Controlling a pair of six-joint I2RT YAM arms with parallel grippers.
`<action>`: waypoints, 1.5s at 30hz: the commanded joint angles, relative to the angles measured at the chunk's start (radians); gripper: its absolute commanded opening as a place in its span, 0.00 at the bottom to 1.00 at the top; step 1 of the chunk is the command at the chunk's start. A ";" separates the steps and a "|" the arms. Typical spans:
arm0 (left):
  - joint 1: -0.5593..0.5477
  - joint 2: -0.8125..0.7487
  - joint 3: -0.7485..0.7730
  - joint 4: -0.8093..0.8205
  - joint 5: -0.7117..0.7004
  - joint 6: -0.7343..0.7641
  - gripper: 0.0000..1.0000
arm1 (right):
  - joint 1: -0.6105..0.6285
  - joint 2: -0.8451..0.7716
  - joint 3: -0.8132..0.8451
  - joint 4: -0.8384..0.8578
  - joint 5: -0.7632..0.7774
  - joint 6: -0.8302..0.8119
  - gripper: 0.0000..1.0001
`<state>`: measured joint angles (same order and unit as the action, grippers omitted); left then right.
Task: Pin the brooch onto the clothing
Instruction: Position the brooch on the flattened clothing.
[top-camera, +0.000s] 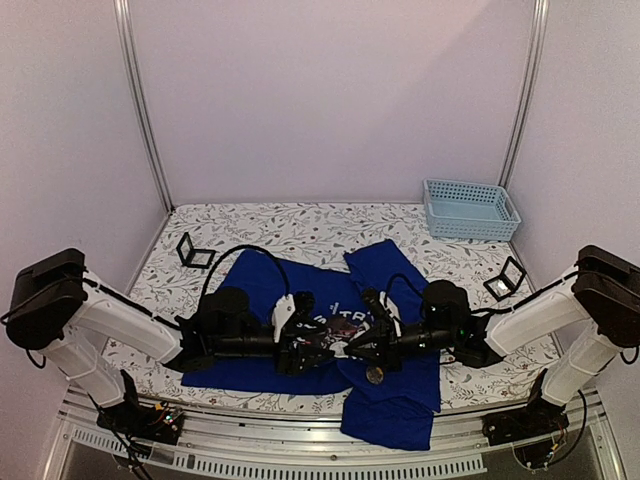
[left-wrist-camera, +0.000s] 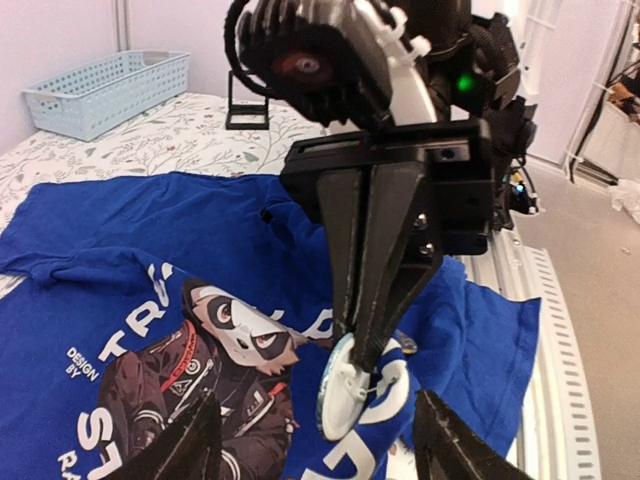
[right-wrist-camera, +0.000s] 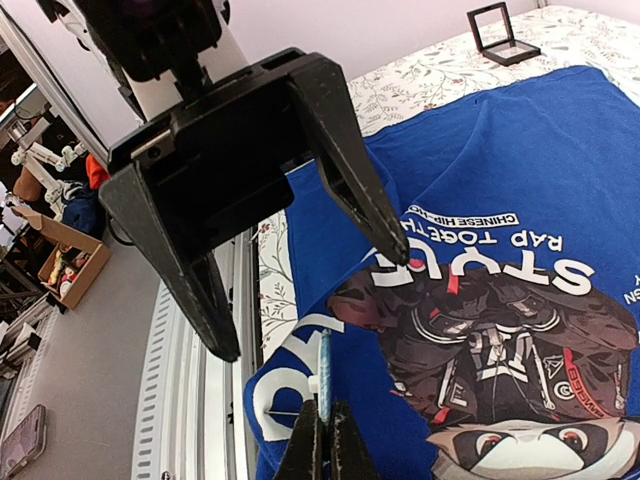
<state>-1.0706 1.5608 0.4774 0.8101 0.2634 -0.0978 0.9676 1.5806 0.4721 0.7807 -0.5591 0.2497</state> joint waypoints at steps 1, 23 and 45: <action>0.051 -0.046 -0.024 0.004 0.198 0.018 0.66 | 0.000 0.015 0.012 -0.005 -0.033 -0.015 0.00; 0.061 0.121 0.139 -0.170 0.231 0.037 0.14 | 0.000 -0.012 0.031 -0.053 -0.030 -0.087 0.00; 0.069 0.066 0.176 -0.204 0.222 -0.206 0.00 | 0.161 -0.307 -0.045 -0.226 0.559 -0.125 0.37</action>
<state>-1.0138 1.6566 0.6373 0.6056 0.4873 -0.2512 1.0264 1.3174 0.4702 0.5911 -0.2481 0.1299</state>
